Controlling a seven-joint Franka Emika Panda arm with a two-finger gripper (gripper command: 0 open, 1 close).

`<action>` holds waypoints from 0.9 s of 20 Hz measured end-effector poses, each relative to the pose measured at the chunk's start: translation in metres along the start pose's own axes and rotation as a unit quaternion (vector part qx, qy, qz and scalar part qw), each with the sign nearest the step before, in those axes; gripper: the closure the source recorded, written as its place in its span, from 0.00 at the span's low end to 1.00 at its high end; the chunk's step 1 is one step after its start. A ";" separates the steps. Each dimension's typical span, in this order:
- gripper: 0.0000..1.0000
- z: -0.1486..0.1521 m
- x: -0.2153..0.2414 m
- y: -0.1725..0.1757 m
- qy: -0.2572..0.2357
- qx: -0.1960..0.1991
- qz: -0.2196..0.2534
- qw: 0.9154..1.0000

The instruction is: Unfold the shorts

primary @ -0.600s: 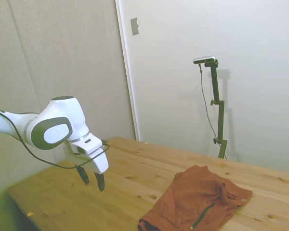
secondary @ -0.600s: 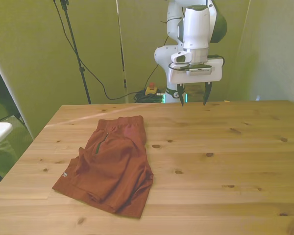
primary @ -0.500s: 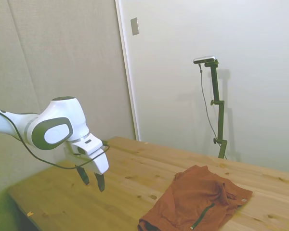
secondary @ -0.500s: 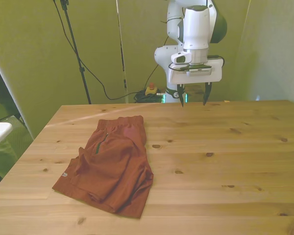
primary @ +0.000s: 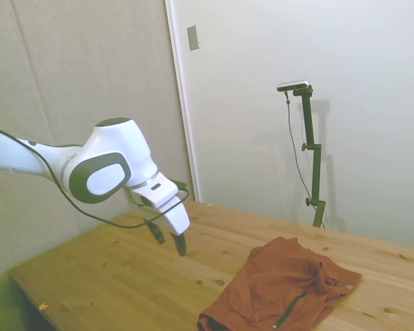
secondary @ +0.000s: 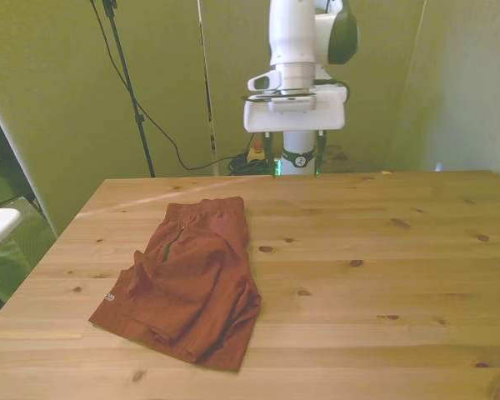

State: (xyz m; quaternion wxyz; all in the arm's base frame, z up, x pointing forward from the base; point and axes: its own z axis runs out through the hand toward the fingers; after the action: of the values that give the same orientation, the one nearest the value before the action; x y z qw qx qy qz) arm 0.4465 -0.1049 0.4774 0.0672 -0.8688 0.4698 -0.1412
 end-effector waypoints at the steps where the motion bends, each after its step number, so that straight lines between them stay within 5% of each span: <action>1: 0.00 -0.003 0.018 0.008 0.006 0.003 0.012 1.000; 5: 0.00 0.003 0.092 0.029 0.025 0.004 0.057 0.998; 9: 0.00 0.001 0.110 0.028 0.048 0.023 0.072 0.996; 18: 0.00 0.007 0.248 0.073 0.098 0.060 0.188 0.975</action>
State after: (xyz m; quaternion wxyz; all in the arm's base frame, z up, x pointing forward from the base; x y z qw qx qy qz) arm 0.5188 -0.3519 0.4980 0.0980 -0.7412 0.6200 -0.2378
